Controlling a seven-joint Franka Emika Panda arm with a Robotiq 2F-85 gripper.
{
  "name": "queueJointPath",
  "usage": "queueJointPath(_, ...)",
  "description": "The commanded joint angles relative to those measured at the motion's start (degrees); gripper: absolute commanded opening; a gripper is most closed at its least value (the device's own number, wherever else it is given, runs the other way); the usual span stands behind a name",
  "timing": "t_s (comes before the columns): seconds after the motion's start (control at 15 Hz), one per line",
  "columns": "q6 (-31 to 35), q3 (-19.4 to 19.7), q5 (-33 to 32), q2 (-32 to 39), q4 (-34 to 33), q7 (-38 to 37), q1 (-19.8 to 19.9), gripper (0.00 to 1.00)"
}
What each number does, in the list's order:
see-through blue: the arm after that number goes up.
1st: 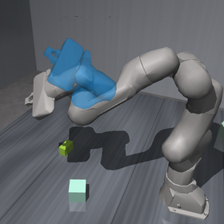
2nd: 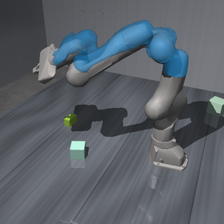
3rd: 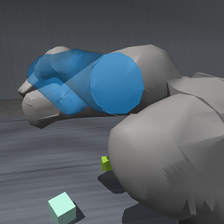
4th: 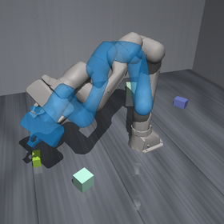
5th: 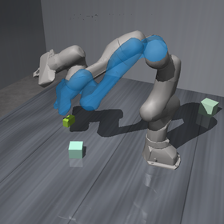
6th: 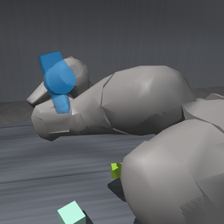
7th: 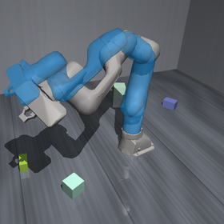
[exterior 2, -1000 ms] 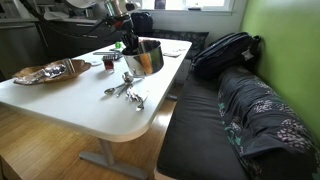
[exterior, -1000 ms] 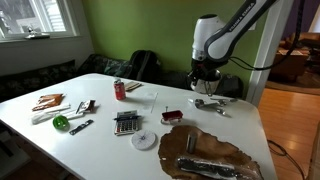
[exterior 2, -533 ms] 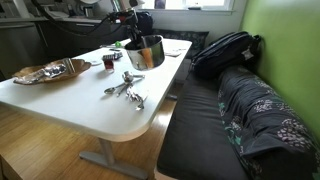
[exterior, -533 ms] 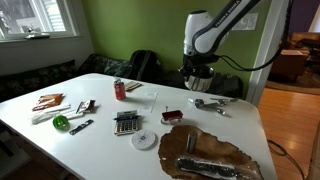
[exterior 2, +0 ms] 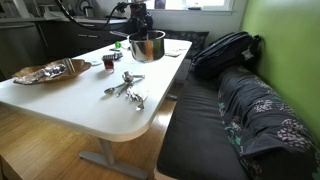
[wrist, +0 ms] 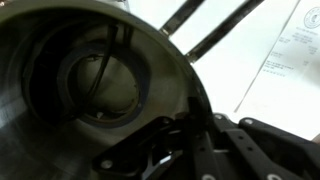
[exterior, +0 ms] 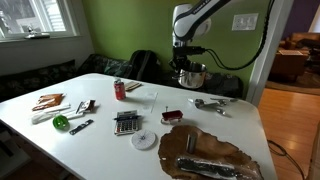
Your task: Move the silver pot a little forward on the table
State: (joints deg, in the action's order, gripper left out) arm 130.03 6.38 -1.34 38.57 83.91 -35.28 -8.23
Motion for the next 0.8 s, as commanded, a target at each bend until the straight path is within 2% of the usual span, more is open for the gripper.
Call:
queueJointPath(0.0, -0.2, -0.1, 0.0, 0.5, -0.6, -0.2, 0.1, 0.04)
queueJointPath(0.07, -0.2, -0.1, 0.0, 0.9, -0.9, -0.3, 0.2, 0.01)
queueJointPath(0.27, -6.8, 0.9, 1.0, 8.2, -11.5, -7.8, -0.3, 0.01)
queueJointPath(0.53, -13.3, 0.4, 0.7, 16.4, -23.2, -12.4, 0.1, 0.01)
queueJointPath(0.73, -13.8, 0.2, 0.3, 22.3, -31.2, -14.0, 0.0, 0.01)
